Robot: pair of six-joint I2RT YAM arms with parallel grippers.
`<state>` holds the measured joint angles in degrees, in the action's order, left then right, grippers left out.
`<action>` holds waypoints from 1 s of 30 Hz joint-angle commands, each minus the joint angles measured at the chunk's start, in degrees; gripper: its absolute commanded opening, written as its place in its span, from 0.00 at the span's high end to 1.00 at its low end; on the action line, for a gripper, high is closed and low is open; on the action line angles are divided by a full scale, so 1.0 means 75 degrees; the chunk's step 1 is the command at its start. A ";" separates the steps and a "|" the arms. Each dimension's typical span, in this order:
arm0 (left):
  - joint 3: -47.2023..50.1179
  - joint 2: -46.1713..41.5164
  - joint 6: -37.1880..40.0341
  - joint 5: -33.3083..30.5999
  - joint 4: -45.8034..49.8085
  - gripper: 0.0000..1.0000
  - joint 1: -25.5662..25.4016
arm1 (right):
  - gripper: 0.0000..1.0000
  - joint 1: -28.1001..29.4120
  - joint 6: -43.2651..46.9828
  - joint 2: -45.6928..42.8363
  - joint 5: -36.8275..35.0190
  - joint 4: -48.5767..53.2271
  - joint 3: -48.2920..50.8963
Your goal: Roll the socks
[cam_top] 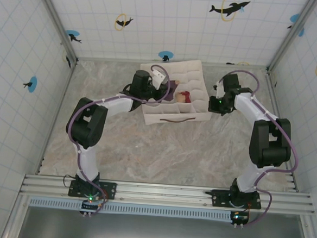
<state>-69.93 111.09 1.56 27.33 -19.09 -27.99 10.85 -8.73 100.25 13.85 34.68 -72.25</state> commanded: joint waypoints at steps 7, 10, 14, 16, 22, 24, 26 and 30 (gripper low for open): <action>0.0648 -0.0590 0.0296 -0.0268 -0.0759 1.00 -0.0182 | 1.00 0.0011 -0.0192 0.0380 0.0055 0.1195 0.0328; 0.0883 -0.0706 0.0549 -0.0616 -0.0865 1.00 -0.0344 | 1.00 0.0007 -0.0239 0.0404 0.0029 0.1209 0.0340; 0.1136 -0.0706 0.0724 -0.1153 -0.1166 1.00 -0.0487 | 1.00 0.0006 -0.0301 0.0403 0.0028 0.1188 0.0346; 0.1171 -0.0656 0.0711 -0.1300 -0.1321 1.00 -0.0481 | 1.00 0.0003 -0.0301 0.0415 0.0043 0.1189 0.0352; 0.0992 -0.0428 0.0598 -0.1955 -0.1676 1.00 -0.0489 | 1.00 -0.0006 -0.0309 0.0368 0.0041 0.1206 0.0398; 0.0960 -0.0365 0.0719 -0.2067 -0.1797 1.00 -0.0490 | 1.00 -0.0006 -0.0312 0.0368 0.0046 0.1211 0.0410; 0.0874 -0.0293 0.0853 -0.2070 -0.1751 1.00 -0.0489 | 1.00 -0.0009 -0.0298 0.0368 0.0052 0.1207 0.0422; 0.0768 -0.0209 0.0928 -0.1911 -0.1603 1.00 -0.0497 | 1.00 -0.0016 -0.0312 0.0392 0.0064 0.1196 0.0422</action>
<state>-62.39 108.55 6.28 13.19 -29.28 -31.83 10.74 -10.44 100.31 14.13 34.68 -72.18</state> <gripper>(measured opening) 0.242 0.063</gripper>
